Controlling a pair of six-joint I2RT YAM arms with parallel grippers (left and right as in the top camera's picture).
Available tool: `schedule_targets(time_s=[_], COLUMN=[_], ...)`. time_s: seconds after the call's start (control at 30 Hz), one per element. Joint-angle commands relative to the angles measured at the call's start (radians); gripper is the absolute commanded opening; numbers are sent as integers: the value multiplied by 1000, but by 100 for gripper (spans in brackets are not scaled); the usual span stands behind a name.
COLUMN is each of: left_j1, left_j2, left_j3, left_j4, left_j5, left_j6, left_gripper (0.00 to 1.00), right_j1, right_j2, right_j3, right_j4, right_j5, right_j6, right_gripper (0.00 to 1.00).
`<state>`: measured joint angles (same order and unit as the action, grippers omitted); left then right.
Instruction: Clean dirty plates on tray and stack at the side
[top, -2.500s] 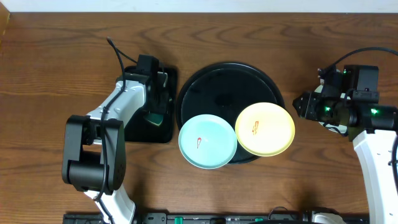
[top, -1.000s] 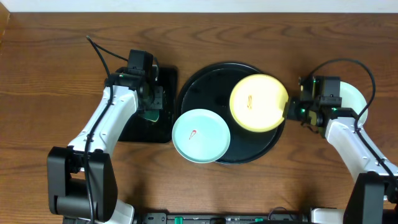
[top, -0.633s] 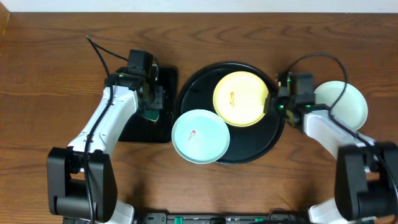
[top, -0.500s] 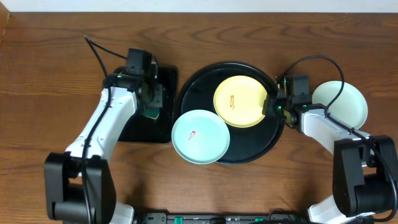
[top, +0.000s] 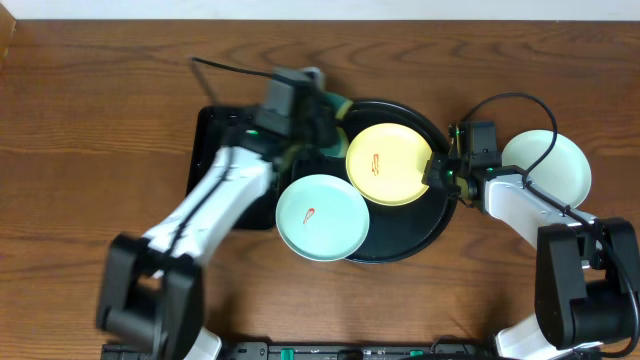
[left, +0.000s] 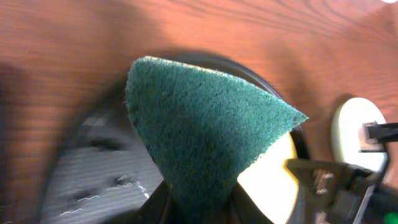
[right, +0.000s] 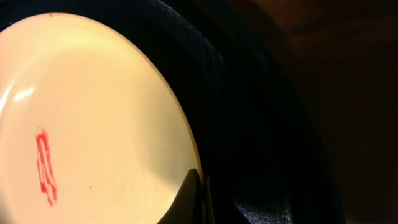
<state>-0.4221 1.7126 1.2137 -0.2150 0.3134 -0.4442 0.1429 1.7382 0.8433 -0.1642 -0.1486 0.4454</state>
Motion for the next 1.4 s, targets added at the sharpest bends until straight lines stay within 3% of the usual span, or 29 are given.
schedule_targets(time_s=[0.0, 0.23, 0.5, 0.8, 1.07, 1.37], left_j1=[-75, -176, -200, -144, -126, -209], left_j2=[101, 257, 390, 444, 444, 465], left_j3=[19, 19, 19, 29, 148, 172], left_j4=[56, 220, 300, 175, -25, 45], left_j5=[38, 98, 97, -50, -203, -221], left_j6=[-191, -367, -433, -207, -37, -103], left_gripper=[8, 8, 8, 7, 7, 7], right_j1=[10, 10, 10, 10, 10, 10], right_j2=[-1, -1, -1, -1, -1, -1], right_j3=[2, 2, 2, 2, 2, 2], right_j4=[-19, -34, -48, -69, -75, -80], right_j5=[44, 44, 43, 44, 45, 47], right_j6=[18, 18, 18, 18, 10, 1], right_gripper=[1, 1, 1, 1, 1, 1])
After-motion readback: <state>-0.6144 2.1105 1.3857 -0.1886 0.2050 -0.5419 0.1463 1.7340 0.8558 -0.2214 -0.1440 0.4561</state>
